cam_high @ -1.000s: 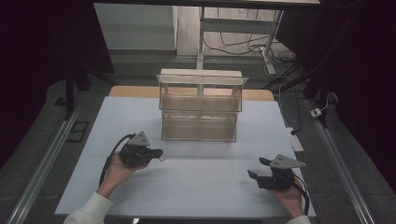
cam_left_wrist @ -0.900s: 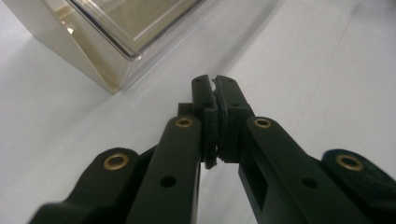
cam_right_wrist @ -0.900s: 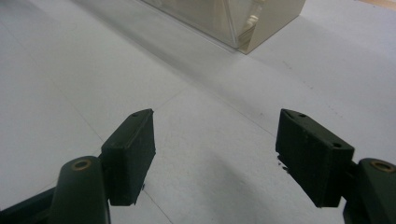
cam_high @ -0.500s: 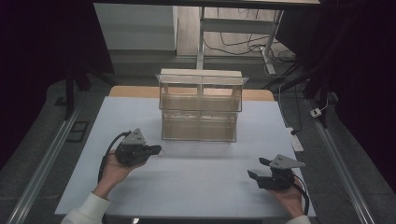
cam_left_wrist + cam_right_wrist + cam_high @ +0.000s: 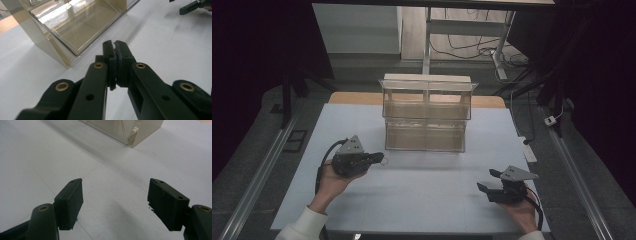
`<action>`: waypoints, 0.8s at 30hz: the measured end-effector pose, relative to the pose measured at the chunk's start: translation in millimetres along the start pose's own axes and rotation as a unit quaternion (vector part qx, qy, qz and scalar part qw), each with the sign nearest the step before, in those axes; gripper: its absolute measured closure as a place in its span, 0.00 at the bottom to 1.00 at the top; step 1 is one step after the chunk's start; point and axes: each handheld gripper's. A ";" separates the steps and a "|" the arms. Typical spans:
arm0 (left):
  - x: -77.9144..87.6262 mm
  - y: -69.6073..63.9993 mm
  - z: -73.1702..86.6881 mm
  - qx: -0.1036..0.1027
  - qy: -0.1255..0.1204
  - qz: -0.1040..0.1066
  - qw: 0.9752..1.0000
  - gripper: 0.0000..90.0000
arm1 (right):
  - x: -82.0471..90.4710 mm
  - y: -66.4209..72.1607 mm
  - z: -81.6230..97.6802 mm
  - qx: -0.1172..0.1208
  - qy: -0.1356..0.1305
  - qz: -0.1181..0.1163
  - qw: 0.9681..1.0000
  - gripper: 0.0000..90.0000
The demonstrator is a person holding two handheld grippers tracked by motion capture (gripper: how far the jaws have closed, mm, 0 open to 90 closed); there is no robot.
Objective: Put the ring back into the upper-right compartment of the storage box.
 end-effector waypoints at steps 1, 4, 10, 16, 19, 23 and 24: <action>0.6 -0.1 -0.3 0.001 -0.002 0.001 1.000 0.97 | 0.0 0.0 0.0 0.001 0.000 0.000 1.000 0.31; 2.7 -0.5 -1.4 0.006 -0.012 0.013 1.000 0.97 | -0.2 0.2 0.1 0.001 0.001 0.001 1.000 0.31; 6.8 -4.0 -3.7 0.001 -0.020 0.010 1.000 0.97 | 0.2 0.1 0.0 0.002 0.001 0.002 1.000 0.31; 11.4 -7.8 -6.6 -0.005 -0.029 0.005 1.000 0.97 | 0.2 0.2 0.0 0.002 0.001 0.002 1.000 0.31; 14.4 -10.4 -7.0 -0.007 -0.034 0.004 0.999 0.97 | 0.5 0.3 0.0 0.001 0.001 0.002 1.000 0.31; 16.6 -13.9 -9.0 -0.010 -0.040 0.000 0.999 0.97 | 0.4 0.0 0.2 0.001 0.001 0.002 1.000 0.31; 16.8 -14.9 -9.9 -0.012 -0.041 -0.001 0.999 0.97 | 0.4 -0.1 0.3 0.002 0.001 0.001 1.000 0.31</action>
Point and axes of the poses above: each handheld gripper's, and its own axes: x roughly backward along the jaws, z roughly out of its underside, y roughly to its left, and after that the axes turned 4 degrees about z, right-handed
